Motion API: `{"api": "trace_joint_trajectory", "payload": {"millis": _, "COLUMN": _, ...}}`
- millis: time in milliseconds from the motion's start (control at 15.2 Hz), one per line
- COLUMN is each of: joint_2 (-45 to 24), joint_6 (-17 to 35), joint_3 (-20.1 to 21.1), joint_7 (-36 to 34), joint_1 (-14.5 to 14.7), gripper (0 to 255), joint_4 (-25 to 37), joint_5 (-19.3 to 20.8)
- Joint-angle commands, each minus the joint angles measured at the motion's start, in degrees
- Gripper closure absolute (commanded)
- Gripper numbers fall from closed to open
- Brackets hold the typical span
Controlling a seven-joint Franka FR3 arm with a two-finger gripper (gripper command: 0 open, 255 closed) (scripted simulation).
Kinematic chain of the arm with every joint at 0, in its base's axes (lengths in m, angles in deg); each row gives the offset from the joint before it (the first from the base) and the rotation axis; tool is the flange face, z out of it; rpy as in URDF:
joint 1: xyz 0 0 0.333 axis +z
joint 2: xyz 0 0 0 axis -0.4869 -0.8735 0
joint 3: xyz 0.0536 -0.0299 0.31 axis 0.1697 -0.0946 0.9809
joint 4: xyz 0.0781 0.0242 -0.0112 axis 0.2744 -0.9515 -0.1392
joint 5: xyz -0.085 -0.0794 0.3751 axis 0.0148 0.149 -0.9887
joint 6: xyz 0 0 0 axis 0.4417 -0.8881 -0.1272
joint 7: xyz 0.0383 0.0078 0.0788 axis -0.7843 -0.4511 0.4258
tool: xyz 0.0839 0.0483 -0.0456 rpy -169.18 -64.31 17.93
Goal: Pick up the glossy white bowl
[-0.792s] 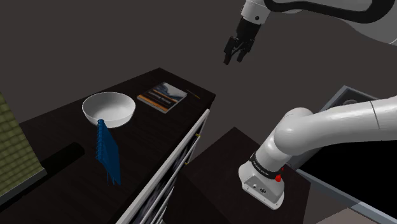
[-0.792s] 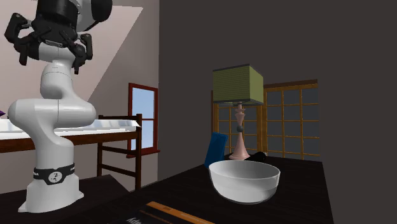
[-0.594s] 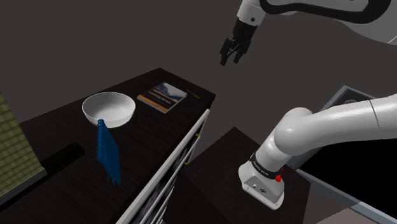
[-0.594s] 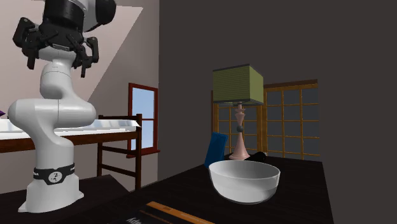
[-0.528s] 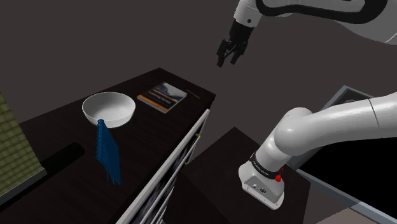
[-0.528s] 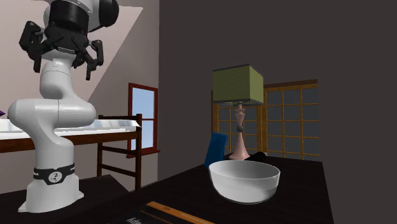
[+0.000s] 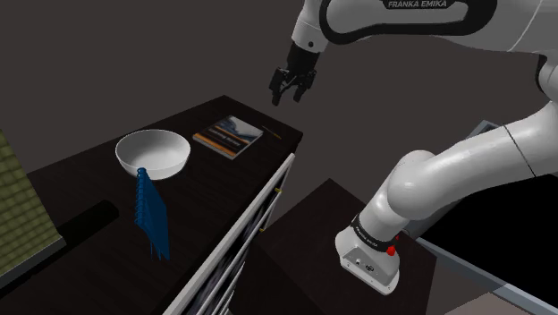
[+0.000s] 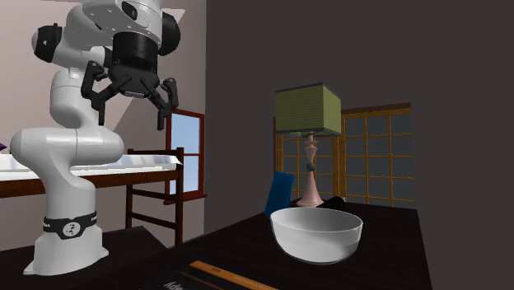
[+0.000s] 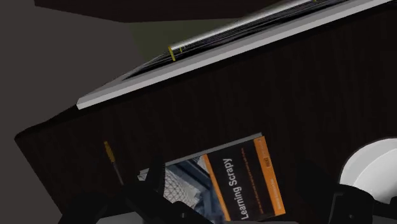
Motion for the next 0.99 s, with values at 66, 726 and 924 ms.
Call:
{"api": "trace_joint_trajectory", "payload": {"millis": 66, "joint_2": -4.87, "joint_6": 4.18, "joint_3": 2.22, "joint_7": -2.81, "joint_1": 0.78, "gripper": 0, "joint_4": 1.2, "joint_5": -0.85}}
{"api": "trace_joint_trajectory", "payload": {"millis": 726, "joint_2": -22.93, "joint_6": 15.59, "joint_3": 9.02, "joint_7": -12.9, "joint_1": 2.71, "gripper": 0, "joint_4": 9.34, "joint_5": 0.47}}
{"api": "trace_joint_trajectory", "payload": {"millis": 924, "joint_2": -28.88, "joint_6": 18.0, "joint_3": 10.54, "joint_7": -16.32, "joint_1": 3.43, "gripper": 0, "joint_4": 13.18, "joint_5": 2.31}}
